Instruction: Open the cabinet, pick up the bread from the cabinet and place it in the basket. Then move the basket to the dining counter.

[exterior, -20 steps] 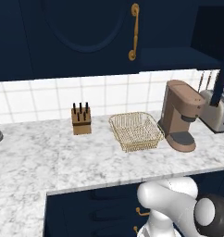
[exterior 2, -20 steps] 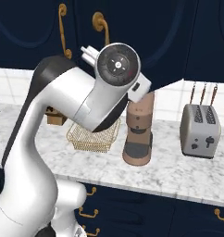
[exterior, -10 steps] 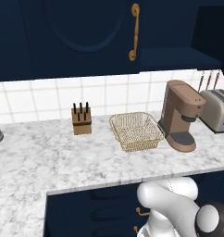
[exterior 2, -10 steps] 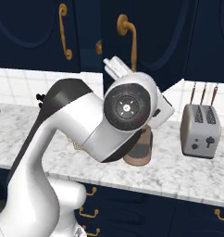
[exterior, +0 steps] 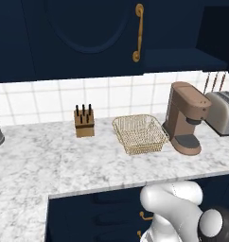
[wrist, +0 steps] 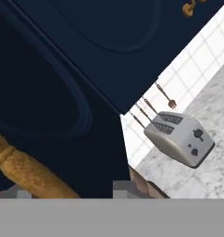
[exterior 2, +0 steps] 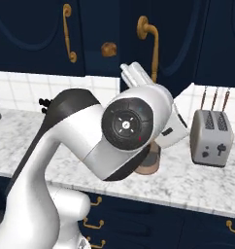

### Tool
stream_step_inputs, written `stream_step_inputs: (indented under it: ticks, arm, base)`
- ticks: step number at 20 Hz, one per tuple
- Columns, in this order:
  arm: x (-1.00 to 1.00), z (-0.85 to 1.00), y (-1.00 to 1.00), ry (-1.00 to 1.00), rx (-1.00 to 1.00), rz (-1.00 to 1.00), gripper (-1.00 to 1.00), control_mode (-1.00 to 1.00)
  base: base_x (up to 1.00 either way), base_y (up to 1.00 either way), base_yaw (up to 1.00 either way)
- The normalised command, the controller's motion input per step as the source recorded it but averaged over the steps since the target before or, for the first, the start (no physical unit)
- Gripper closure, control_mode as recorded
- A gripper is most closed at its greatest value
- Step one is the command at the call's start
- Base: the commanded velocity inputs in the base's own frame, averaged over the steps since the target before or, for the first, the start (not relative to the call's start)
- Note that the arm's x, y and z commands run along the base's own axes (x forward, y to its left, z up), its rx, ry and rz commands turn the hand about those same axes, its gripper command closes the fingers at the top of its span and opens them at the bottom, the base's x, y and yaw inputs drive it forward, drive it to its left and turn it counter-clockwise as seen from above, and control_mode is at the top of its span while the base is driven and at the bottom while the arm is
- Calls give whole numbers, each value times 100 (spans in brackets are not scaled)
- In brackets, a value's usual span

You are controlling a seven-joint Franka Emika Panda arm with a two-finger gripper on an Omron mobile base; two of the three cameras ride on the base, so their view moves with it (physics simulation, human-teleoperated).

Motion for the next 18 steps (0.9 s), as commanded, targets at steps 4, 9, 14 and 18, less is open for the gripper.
stream_step_inputs:
  ticks: [4,9,14,18]
  arm:
    - [-100,76,-8,-11,13,0,100,-100]
    - [-100,29,58,-57,0,0,100,-100]
    - [-100,23,68,-64,-7,0,100,-100]
    - [-31,-45,100,-53,-20,0,100,-100]
  base:
    - [0,0,0]
    - [0,0,0]
    - [0,0,0]
    - [0,0,0]
